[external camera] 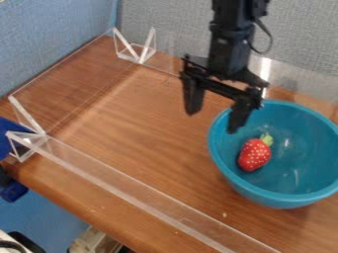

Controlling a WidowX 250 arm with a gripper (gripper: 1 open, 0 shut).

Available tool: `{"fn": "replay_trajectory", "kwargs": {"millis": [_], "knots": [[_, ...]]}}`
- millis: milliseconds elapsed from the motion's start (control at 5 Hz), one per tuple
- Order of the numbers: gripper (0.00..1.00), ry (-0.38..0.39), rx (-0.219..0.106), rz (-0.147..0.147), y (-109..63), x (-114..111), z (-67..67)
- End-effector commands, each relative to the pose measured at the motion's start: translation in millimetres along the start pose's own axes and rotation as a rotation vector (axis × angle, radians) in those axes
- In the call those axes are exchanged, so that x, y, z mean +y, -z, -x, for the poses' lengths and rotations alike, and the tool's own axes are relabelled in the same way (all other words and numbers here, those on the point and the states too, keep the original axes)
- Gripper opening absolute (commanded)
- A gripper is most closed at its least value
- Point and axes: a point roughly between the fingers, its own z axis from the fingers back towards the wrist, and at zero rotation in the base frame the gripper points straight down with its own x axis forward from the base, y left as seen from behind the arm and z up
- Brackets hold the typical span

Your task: Remove the strawberry from inside the blue bowl and put it on the table

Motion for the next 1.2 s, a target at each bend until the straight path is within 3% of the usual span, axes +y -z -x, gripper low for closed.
{"fn": "replay_trajectory", "kwargs": {"millis": [0,200,400,1000], "knots": [[1.00,0.031,-0.076,-0.003,-12.7,-17.6,-12.6],[1.00,0.055,-0.096,-0.006,-9.1,-30.2,-15.9],[1.00,0.070,-0.095,-0.007,0.6,-37.2,-18.9],[1.00,0.070,-0.063,-0.037,24.5,-42.1,-23.3]]}}
